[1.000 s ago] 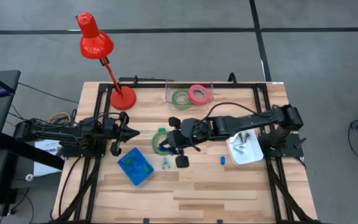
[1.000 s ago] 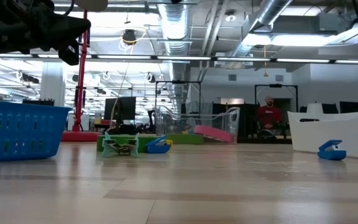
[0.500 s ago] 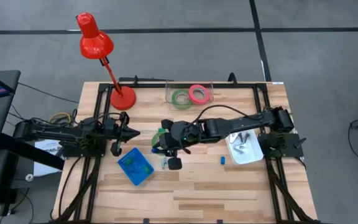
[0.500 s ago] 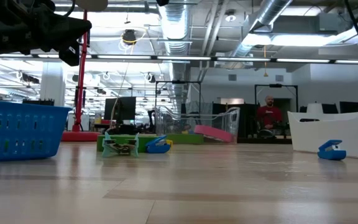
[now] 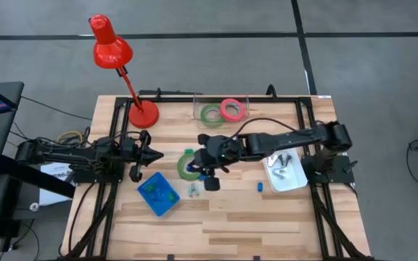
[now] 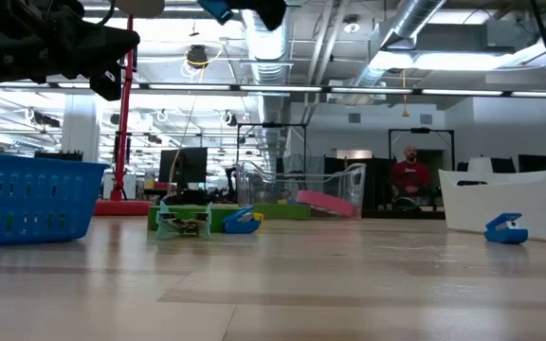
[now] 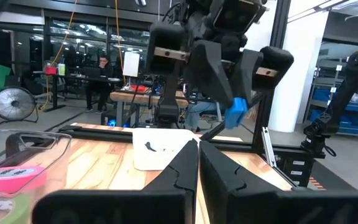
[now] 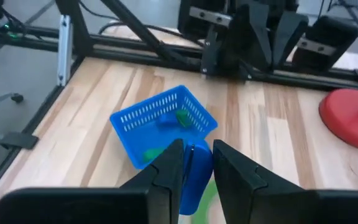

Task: Pick and place Stapler, Stapler remover, tape
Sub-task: Put the middle blue stapler into the blue bin

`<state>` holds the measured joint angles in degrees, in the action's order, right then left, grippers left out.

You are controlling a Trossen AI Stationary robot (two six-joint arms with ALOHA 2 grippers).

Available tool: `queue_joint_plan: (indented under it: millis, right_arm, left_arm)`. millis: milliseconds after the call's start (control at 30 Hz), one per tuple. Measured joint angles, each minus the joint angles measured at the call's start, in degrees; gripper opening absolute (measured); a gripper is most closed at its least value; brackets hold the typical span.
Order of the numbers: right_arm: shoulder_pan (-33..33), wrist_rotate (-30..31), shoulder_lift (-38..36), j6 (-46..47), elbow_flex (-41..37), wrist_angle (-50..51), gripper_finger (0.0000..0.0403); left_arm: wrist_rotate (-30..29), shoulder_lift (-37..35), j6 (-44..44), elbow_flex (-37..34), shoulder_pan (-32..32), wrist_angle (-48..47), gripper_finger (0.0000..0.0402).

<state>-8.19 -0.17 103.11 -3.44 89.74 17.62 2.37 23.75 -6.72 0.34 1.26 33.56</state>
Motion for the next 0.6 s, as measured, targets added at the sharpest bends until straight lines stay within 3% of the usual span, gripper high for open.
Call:
queue_joint_plan:
  millis: [300, 600]
  right_arm:
    - [0.0, 0.0, -4.2, 0.0, -7.5, -1.7, 0.0074]
    - [-0.8, -0.1, 1.9, -0.1, -5.4, -5.5, 0.0074]
  left_arm:
    - [0.0, 0.0, 0.0, 0.0, 0.0, 0.0, 0.0008]
    - [0.0, 0.0, 0.0, 0.0, 0.0, 0.0, 0.0008]
